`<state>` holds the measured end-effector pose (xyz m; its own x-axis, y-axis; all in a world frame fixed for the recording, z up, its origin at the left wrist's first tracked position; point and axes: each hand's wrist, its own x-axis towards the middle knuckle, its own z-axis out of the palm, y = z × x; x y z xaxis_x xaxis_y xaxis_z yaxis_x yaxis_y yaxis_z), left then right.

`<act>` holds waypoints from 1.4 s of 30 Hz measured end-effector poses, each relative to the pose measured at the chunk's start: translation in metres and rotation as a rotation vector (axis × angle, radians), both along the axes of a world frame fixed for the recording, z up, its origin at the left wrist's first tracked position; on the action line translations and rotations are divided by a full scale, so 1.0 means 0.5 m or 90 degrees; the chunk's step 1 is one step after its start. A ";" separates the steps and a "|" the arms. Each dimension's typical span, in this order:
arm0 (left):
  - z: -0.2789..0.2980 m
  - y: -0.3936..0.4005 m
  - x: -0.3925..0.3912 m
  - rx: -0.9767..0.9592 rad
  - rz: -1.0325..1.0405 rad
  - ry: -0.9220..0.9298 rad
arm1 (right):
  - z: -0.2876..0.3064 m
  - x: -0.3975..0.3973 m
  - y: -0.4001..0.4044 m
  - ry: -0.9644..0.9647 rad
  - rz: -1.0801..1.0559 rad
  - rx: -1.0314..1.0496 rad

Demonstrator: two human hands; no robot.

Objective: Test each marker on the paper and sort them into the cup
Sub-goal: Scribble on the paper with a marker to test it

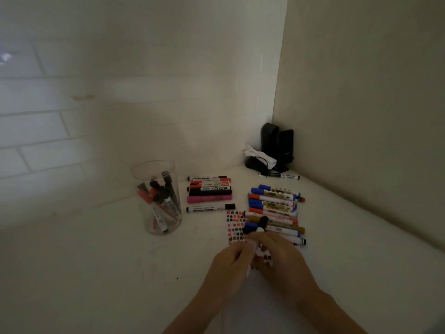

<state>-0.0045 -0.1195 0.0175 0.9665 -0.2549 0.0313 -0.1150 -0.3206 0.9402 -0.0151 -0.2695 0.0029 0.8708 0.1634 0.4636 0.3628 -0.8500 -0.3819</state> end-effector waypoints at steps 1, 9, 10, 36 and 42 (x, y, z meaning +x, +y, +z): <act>0.005 0.004 -0.005 -0.032 -0.002 0.005 | -0.004 0.001 -0.005 -0.024 -0.013 0.000; -0.037 0.074 0.008 0.094 0.059 -0.135 | 0.059 -0.039 0.007 0.339 -0.118 0.654; -0.038 0.072 0.003 0.086 0.043 -0.147 | 0.059 -0.041 0.011 0.365 -0.122 0.666; 0.022 0.070 -0.005 -0.101 -0.086 -0.017 | 0.089 -0.079 0.031 0.420 0.020 0.845; 0.041 0.078 -0.003 -0.338 -0.007 0.169 | 0.093 -0.082 0.024 0.513 0.026 0.705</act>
